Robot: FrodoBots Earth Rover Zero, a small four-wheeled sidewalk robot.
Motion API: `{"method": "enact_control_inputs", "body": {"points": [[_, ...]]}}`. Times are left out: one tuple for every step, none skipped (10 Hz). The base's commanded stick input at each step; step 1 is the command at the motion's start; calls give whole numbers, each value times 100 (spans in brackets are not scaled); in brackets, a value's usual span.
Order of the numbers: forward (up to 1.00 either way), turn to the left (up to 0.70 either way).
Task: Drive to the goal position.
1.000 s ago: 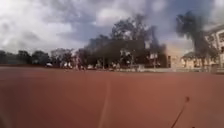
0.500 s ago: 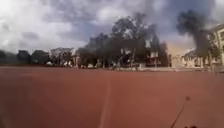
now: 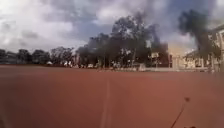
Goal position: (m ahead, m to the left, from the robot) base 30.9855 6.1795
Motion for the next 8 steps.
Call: {"method": "enact_control_inputs", "body": {"points": [[70, 0], [70, 0], [70, 0], [70, 0], [70, 0], [70, 0], [70, 0], [70, 0]]}}
